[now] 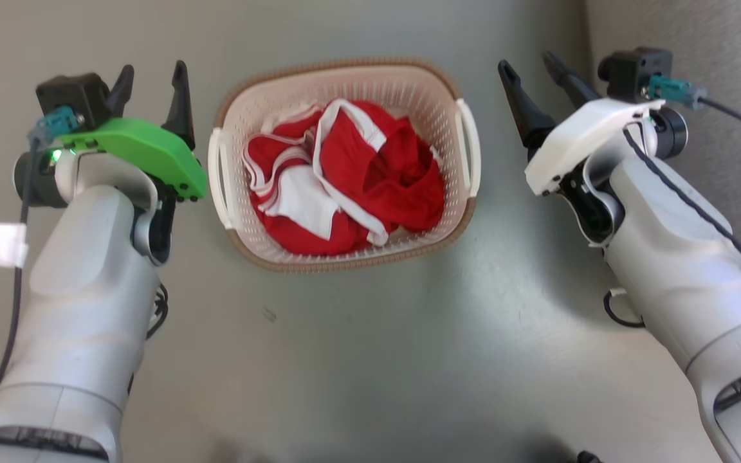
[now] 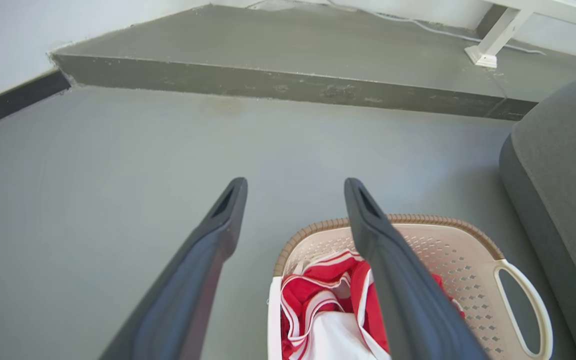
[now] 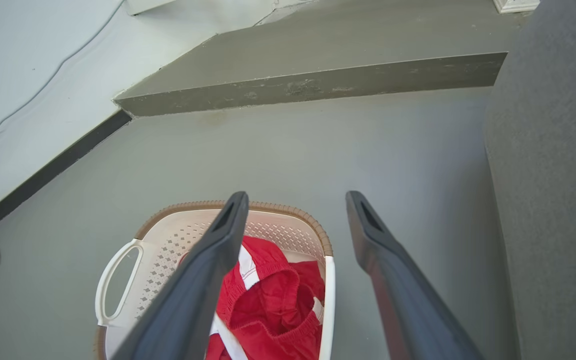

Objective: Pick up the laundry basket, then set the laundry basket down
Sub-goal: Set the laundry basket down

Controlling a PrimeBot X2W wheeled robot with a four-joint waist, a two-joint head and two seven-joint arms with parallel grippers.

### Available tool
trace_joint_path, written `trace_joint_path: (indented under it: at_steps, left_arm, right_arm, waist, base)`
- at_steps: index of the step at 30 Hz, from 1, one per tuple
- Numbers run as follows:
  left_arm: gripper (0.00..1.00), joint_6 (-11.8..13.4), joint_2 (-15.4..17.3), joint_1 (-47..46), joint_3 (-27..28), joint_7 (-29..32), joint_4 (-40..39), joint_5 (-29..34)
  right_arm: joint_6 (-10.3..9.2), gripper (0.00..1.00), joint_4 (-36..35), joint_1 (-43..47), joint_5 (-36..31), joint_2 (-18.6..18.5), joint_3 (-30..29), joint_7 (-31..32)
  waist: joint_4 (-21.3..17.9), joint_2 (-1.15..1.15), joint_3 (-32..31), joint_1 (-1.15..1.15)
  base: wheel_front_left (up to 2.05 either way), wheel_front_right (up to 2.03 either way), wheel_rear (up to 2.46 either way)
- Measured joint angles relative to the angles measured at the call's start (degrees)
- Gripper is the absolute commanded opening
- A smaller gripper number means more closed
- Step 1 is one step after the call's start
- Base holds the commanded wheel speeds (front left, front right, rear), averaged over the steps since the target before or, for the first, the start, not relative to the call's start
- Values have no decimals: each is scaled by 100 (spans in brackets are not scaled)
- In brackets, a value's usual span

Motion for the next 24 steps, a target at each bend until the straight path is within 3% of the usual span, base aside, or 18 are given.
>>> trace_joint_path:
  at_steps: [24]
  left_arm:
    - [100, 555, 148, 2348, 732, -7, -3056, 1163]
  right_arm:
    - [-717, 100, -2232, 1933, -1068, -282, -1091, -8]
  waist:
    - [-218, 0, -2051, 0]
  base:
    - [0, 0, 0]
